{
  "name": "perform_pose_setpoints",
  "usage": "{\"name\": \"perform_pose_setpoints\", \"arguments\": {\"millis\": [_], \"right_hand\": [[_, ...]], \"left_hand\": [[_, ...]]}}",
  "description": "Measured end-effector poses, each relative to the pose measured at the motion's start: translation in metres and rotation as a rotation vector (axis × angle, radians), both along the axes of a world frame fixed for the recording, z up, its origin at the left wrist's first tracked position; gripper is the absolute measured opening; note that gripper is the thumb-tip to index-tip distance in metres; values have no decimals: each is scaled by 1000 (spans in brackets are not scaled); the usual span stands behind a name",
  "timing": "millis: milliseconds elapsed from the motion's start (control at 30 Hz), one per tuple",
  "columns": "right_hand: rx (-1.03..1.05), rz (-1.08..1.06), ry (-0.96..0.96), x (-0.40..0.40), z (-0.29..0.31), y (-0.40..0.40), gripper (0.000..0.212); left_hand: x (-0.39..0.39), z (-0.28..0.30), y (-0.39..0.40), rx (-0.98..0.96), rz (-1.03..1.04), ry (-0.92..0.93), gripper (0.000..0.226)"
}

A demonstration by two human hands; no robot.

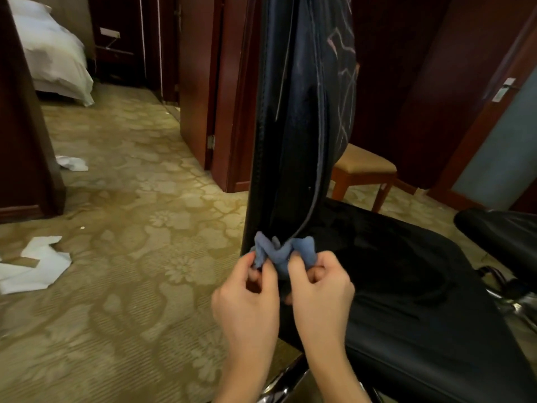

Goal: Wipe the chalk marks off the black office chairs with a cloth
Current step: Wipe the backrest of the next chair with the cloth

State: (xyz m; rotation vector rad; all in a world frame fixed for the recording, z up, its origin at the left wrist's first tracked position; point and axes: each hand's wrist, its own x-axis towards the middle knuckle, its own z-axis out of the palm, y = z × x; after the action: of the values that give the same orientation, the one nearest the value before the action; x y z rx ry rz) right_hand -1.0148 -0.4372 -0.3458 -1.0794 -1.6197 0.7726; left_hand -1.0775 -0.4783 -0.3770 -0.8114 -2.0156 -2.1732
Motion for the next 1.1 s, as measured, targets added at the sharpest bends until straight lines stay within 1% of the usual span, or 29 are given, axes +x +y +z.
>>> {"name": "perform_pose_setpoints", "arguments": {"millis": [67,100,200,233,333,433,533,633,767,867,967,1033,1100], "right_hand": [[22,23,11,3,7,3,26],[28,29,9,4,9,4,26],[14,33,6,5,8,9,27],[13,38,13,5,9,12,27],[46,45,56,7,22,17,26],[115,39,118,11,51,28,26],[240,50,104,14,87,39,28],[405,72,16,13,131,43,26],[608,43,-217,-2,194,44,26],[709,-9,-434,-18,231,41,19],[747,-24,-589,-23,247,40,17],[736,-36,-633,-19,242,40,18],[697,-44,-657,-14,224,39,21]], "left_hand": [[1,8,8,-78,47,64,22],[1,9,12,-111,73,76,22],[7,16,18,-130,86,53,8],[8,18,20,-108,73,40,6],[12,28,25,-28,19,11,29],[18,48,31,57,-38,26,37],[22,77,40,173,-86,62,44],[15,112,48,281,-124,63,46],[-2,157,53,326,-60,93,47],[-11,181,52,320,-10,99,48],[-14,186,52,292,21,102,44],[-12,176,51,260,24,130,43],[-9,155,50,206,13,149,42]]}}
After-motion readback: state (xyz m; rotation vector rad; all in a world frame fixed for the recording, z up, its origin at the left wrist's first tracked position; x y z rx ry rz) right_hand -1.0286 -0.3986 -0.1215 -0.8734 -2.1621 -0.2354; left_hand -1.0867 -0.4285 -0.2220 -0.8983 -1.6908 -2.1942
